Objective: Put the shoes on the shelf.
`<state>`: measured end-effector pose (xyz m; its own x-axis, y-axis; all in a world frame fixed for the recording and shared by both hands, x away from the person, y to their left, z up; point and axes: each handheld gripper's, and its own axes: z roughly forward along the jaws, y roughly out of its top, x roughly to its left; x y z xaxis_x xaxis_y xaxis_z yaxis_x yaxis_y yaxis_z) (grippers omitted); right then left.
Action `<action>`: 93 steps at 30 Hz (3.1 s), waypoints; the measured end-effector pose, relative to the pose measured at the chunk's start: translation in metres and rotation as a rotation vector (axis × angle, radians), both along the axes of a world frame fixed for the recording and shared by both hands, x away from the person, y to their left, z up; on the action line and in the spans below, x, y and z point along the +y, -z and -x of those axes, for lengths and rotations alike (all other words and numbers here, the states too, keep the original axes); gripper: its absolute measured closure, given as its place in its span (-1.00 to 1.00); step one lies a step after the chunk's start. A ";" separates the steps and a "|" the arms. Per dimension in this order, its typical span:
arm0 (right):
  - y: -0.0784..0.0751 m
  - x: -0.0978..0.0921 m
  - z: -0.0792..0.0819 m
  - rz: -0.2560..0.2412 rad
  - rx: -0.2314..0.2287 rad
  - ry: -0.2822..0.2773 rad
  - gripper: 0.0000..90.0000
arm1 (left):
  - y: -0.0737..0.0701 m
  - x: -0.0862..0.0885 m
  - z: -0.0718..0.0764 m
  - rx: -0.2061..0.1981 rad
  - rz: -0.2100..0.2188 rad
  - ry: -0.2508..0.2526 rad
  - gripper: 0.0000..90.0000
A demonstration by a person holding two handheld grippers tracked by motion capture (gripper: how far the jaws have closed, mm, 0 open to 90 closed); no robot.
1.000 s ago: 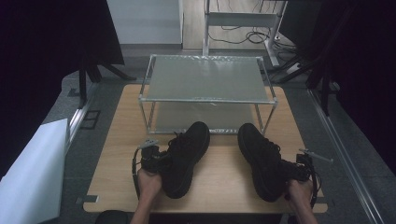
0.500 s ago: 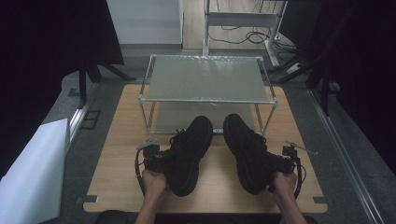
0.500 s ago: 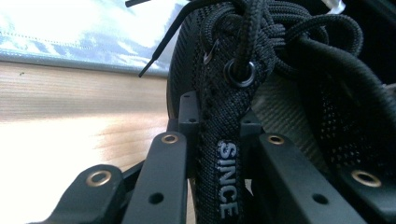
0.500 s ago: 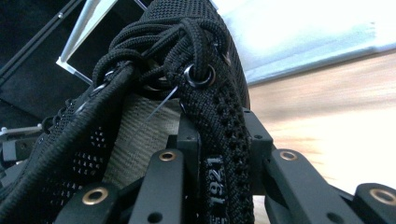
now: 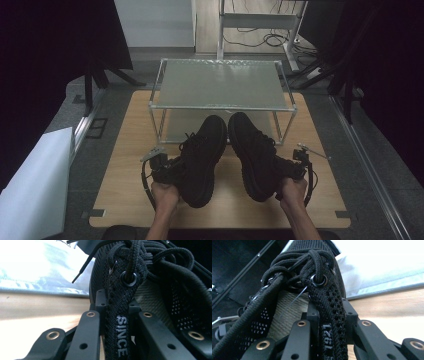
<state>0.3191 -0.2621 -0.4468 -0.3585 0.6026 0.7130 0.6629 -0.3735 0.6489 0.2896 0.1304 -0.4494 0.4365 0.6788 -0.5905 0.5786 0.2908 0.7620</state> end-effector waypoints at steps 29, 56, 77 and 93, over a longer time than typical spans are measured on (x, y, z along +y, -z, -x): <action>-0.038 0.005 0.007 -0.094 -0.033 0.018 0.64 | -0.039 -0.009 0.002 -0.041 0.066 -0.075 0.74; -0.094 0.038 -0.056 -0.102 -0.056 0.148 0.65 | -0.089 -0.023 -0.065 -0.038 0.114 -0.205 0.73; -0.120 0.055 -0.117 -0.030 -0.051 0.266 0.65 | -0.121 -0.026 -0.133 0.027 0.047 -0.299 0.73; -0.124 0.069 -0.145 0.145 -0.036 0.316 0.62 | -0.139 -0.036 -0.165 0.069 -0.149 -0.346 0.68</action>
<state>0.4639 -0.1927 -0.3225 -0.1614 0.7820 0.6020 0.5055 -0.4584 0.7310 0.4549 0.0943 -0.3106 0.1292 0.8595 -0.4945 0.5168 0.3672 0.7733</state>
